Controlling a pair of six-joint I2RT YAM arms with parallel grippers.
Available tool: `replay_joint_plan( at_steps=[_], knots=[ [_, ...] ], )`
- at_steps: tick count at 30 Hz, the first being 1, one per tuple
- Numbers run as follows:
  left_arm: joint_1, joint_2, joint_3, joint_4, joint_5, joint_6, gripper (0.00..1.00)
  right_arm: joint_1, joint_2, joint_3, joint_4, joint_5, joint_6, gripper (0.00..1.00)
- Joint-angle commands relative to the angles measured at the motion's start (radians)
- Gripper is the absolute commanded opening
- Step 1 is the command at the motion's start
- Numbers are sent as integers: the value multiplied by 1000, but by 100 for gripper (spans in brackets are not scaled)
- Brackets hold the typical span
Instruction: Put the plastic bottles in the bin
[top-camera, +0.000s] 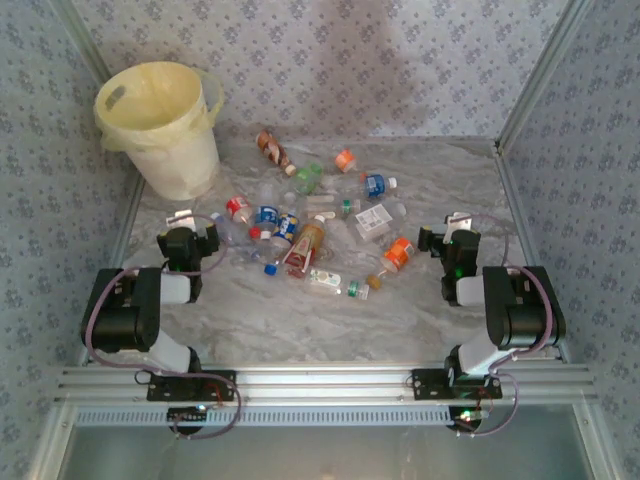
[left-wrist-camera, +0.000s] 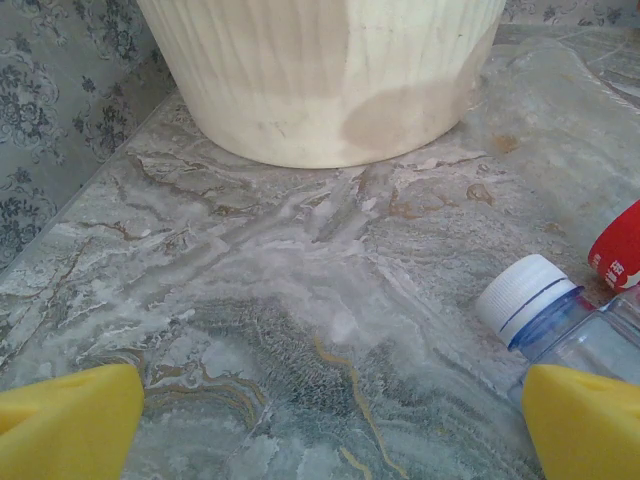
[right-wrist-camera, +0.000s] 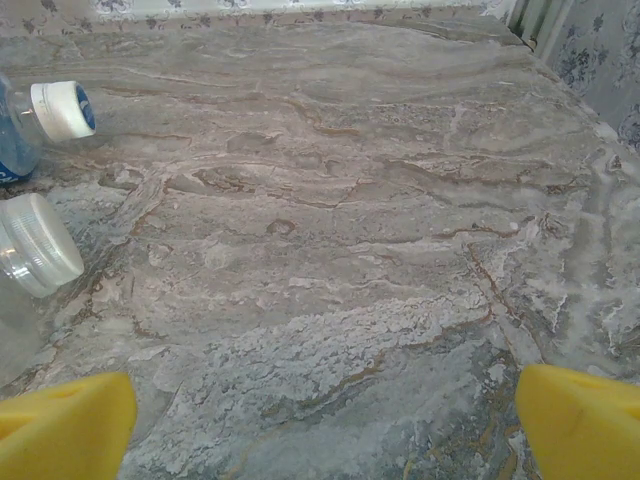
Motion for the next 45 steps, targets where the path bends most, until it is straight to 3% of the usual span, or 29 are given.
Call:
replay_joint_plan(
  at_steps=[1,17,21,27,30,34,40,45],
  knots=[
    [-6,-7,1,33,-17,-9,98,-5,-3,23,-3,-5,-10,100],
    [-6,-28,-10,33,-16,-10,98,-8,-5,22,-5,-29,-6,100],
    [-7,-79,-45,57,-1,-5,98,-6,-92,19,-59,-20,-11,100],
    [-17,-275,0,-196,-58,-34,98,15,-311,96,-362,-9,26,100],
    [-18,-385,58,-416,-99,-143,98,18,-376,245,-693,-35,202,100],
    [-45,-490,197,-782,-85,-363,98,44,-356,446,-1072,-165,467,100],
    [-80,-533,325,-1073,132,-580,98,234,-301,604,-1418,-65,697,100],
    [-81,-511,359,-1130,289,-600,98,408,-256,578,-1473,94,833,100]
  ],
)
